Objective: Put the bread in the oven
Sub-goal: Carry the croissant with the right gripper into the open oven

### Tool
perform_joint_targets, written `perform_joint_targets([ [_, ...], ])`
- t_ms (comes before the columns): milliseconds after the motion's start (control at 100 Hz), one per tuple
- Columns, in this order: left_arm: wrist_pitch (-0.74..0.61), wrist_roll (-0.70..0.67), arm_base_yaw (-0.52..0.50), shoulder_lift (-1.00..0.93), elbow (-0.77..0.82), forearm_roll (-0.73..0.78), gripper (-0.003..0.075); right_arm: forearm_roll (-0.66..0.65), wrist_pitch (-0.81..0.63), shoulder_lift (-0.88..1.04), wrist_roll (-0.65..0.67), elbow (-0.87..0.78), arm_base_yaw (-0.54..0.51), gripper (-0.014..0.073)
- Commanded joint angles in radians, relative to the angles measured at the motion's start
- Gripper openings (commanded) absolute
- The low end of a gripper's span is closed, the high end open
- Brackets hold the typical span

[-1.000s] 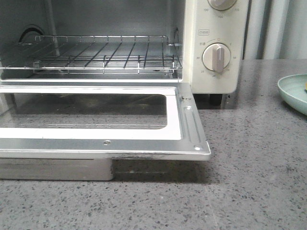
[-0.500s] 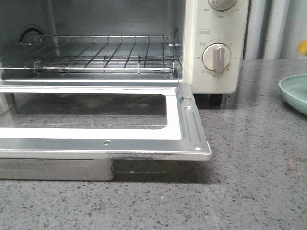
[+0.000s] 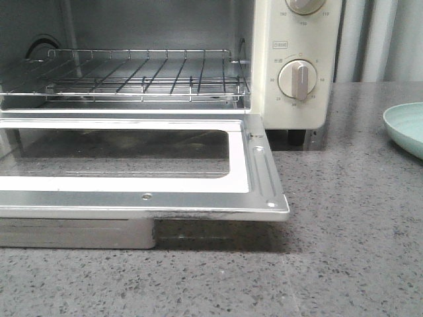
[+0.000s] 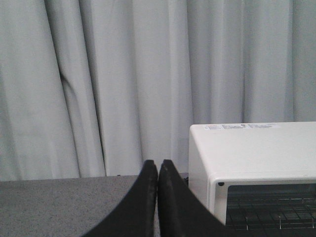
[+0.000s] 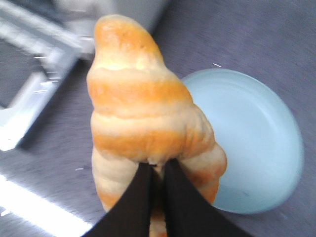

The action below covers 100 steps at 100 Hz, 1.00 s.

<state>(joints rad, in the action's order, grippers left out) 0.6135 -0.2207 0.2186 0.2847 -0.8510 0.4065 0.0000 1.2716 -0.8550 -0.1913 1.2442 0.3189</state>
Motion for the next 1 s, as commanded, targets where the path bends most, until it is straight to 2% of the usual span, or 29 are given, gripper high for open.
perform_joint_targets([
  [0,-0.083,-0.010,-0.002,0.015,-0.008,-0.021,-0.0021,0.067,0.032,0.023,-0.068,0.027,0.043,-0.0069],
  [350,-0.149,-0.010,-0.002,0.015,0.004,-0.061,-0.0021,0.067,0.021,-0.023,-0.143,0.027,0.195,-0.0069],
  [850,-0.174,-0.010,-0.002,0.015,0.014,-0.109,-0.0021,0.061,-0.211,-0.238,-0.143,0.027,0.477,-0.0069],
  [990,-0.174,-0.010,-0.002,0.015,0.020,-0.117,-0.0021,0.032,-0.236,-0.320,-0.141,0.064,0.542,-0.0068],
])
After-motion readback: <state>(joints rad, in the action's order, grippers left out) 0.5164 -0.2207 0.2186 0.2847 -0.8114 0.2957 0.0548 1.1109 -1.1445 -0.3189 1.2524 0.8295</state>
